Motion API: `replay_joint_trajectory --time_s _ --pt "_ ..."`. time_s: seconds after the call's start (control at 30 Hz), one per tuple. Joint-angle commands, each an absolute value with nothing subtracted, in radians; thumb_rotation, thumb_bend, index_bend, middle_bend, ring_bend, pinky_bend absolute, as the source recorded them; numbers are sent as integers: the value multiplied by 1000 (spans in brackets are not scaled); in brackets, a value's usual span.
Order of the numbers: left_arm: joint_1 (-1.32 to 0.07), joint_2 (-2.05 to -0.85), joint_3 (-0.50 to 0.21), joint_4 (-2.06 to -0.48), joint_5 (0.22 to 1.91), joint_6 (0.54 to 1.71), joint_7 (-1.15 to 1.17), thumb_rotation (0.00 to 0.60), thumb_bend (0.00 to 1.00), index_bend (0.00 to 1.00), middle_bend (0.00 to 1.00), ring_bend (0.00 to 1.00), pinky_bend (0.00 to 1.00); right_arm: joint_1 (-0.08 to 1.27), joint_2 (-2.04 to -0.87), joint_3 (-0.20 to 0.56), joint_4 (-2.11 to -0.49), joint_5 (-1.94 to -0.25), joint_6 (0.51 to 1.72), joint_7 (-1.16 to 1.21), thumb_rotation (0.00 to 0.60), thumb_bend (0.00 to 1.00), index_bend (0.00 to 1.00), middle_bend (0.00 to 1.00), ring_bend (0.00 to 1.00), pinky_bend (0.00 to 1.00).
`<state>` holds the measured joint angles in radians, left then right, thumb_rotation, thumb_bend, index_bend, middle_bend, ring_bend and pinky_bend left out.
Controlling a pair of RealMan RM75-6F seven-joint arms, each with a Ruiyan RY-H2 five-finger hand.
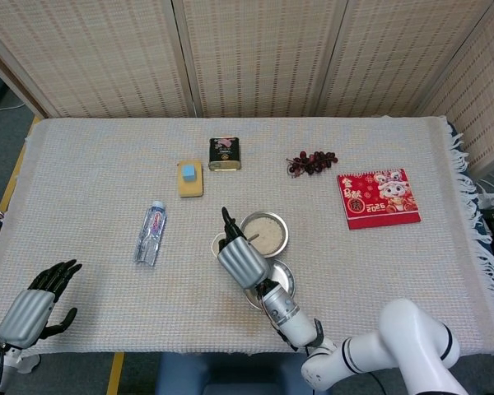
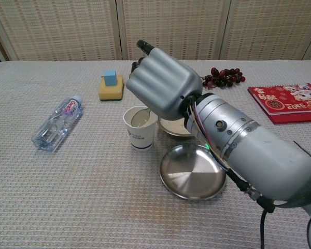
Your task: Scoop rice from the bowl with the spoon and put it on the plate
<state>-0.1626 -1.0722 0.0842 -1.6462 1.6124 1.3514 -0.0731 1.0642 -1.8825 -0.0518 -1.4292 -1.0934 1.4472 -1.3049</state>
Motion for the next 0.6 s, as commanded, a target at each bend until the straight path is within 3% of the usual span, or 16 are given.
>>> replay_joint_trajectory --time_s 0.03,0.23,0.37,0.47,0.6 --pt "-164 -1073 83 -1645 1610 1348 -72 600 420 0 0 0 119 1036 -1876 -46 -1410 -1162 1471 -1307 600 330 904 594 265 42" --pt "-163 -1074 84 -1645 1611 1349 -70 600 419 0 0 0 119 987 -1853 -3 -1463 -1138 1466 -1202 600 329 880 594 259 24" --pt "-162 -1077 82 -1645 1609 1351 -58 600 420 0 0 0 120 904 -1720 92 -1709 -973 1380 -990 600 330 863 594 252 12" --pt "-161 -1082 79 -1648 1602 1350 -43 600 419 0 0 0 120 831 -1584 82 -1898 -875 1348 -899 600 330 861 594 251 9" --pt "-160 -1086 79 -1653 1602 1350 -28 600 419 0 0 0 120 773 -1512 27 -1961 -853 1324 -843 600 330 856 594 247 3"
